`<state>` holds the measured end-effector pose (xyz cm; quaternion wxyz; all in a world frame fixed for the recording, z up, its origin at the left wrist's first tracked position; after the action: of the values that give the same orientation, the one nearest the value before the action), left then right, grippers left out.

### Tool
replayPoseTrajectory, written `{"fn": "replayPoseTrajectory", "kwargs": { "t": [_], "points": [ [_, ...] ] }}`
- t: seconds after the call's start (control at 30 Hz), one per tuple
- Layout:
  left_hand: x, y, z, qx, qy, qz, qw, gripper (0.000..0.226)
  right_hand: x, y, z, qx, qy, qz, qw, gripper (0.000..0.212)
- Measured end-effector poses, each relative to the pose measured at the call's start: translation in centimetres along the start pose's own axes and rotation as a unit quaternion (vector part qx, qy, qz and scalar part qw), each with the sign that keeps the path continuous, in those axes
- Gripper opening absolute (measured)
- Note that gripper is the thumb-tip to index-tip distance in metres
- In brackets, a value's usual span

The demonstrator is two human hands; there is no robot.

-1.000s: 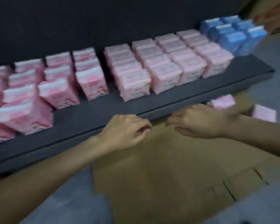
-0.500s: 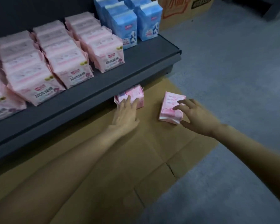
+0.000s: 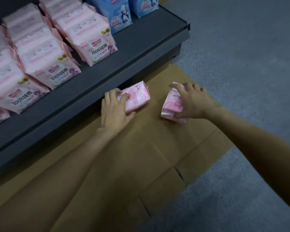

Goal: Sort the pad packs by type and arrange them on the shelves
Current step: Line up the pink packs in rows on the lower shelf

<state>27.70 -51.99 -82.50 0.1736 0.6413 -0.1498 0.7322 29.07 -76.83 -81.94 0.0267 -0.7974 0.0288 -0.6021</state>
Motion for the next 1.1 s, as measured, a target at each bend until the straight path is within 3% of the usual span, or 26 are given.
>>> {"fn": "replayPoseTrajectory", "kwargs": {
  "t": [0.07,0.17,0.2,0.27,0.33,0.4,0.47,0.57,0.63,0.7,0.87,1.0,1.1],
  "points": [
    [-0.5,0.3,-0.1,-0.003,-0.005,-0.041,0.999,0.061,0.3,-0.3,-1.4,0.019,-0.041,0.066,0.997,0.095],
    [-1.3,1.0,-0.5,0.002,-0.018,-0.070,0.997,0.063,-0.5,-0.8,-2.9,0.053,-0.208,0.152,0.965,0.068],
    [-1.3,1.4,-0.7,0.007,-0.015,-0.080,0.997,0.068,-0.7,-0.7,-3.0,0.050,-0.225,0.178,0.957,0.056],
    [-1.2,2.1,-1.0,0.023,-0.018,-0.121,0.992,0.080,-0.1,-0.3,-2.7,0.026,-0.188,0.232,0.954,0.038],
    [-1.2,2.8,-1.6,0.019,-0.007,-0.163,0.986,0.078,0.8,0.1,-2.8,0.001,-0.127,0.261,0.957,0.034],
    [-1.1,2.5,-2.1,0.049,0.037,-0.212,0.975,0.064,1.2,0.1,-3.5,0.004,-0.072,0.247,0.966,0.035],
    [-1.5,1.2,-2.4,0.160,0.058,-0.297,0.940,0.064,0.7,-0.3,-4.4,0.024,-0.040,0.224,0.973,0.037],
    [-3.0,0.2,-3.3,0.343,0.008,-0.451,0.824,0.076,-0.6,-0.6,-5.5,0.037,-0.033,0.224,0.973,0.038],
    [-3.9,0.6,-3.8,0.365,-0.034,-0.501,0.784,0.059,-0.7,-0.7,-5.9,0.034,-0.005,0.223,0.974,0.035],
    [-4.1,1.3,-4.0,0.352,-0.026,-0.526,0.774,0.054,-0.5,-1.0,-6.3,0.007,-0.005,0.204,0.979,0.039],
    [-3.3,3.2,-3.8,0.344,0.058,-0.559,0.752,0.068,-1.4,-2.1,-7.3,-0.013,-0.019,0.080,0.997,0.085],
    [-3.1,4.6,-2.9,0.299,0.086,-0.537,0.785,0.070,-1.8,-2.1,-7.0,-0.025,-0.004,0.142,0.990,0.079],
    [-2.8,5.2,-1.9,0.339,0.076,-0.571,0.743,0.078,-1.7,-2.0,-7.1,-0.026,0.003,0.141,0.990,0.077]
  ]
}}
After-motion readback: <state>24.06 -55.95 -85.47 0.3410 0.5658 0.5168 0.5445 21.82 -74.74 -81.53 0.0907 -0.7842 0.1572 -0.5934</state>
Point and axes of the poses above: each hand's wrist, its own z-axis towards the middle knuckle, its own x-axis out of the back of the hand, y = z × x, the point moved 4 cm from there along z, towards the middle knuckle, and after that the axes turned 15 degrees about -x, right-handed, at the moved point
